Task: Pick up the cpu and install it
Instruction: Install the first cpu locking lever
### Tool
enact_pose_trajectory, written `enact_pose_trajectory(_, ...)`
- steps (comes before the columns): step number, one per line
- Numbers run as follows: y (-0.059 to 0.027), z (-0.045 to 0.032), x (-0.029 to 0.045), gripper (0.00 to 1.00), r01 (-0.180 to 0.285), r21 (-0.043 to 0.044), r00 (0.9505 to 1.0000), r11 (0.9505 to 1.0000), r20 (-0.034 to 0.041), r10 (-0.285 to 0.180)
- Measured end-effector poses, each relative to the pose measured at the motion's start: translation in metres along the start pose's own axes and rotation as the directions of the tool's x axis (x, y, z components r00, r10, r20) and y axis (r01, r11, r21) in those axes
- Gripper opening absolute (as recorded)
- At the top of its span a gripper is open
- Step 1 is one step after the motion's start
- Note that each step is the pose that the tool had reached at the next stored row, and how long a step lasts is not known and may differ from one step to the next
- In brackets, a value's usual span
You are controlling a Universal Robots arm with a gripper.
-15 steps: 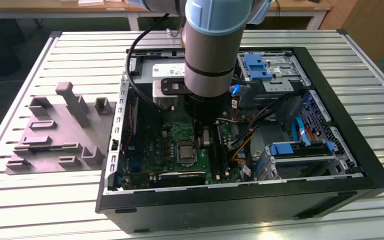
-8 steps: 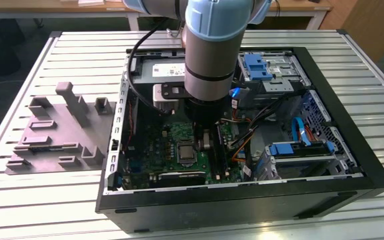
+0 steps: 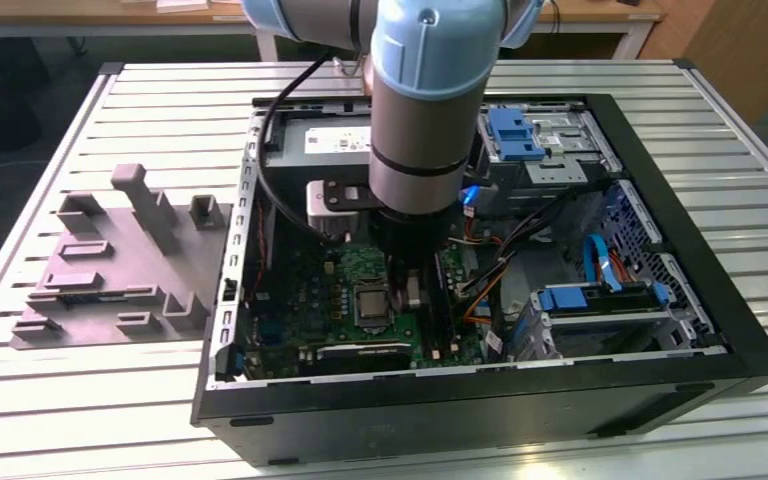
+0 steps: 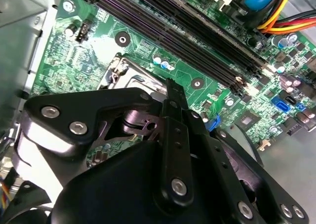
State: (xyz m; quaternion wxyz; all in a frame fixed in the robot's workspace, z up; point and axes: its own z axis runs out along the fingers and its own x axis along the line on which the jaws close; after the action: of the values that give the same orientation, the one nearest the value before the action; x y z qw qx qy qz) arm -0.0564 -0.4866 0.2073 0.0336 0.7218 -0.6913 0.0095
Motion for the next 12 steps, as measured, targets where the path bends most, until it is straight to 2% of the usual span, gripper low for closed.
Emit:
enact_pose_trajectory(7, 0.0001, 0.0055, 0.0051, 0.11, 0.009, 0.0005, 1.0000, 1.0000, -0.0011, -0.009)
enact_pose_trajectory(12, -0.0002, 0.0103, 0.0061, 0.11, 0.015, 0.0008, 0.9999, 0.9999, -0.0016, -0.015)
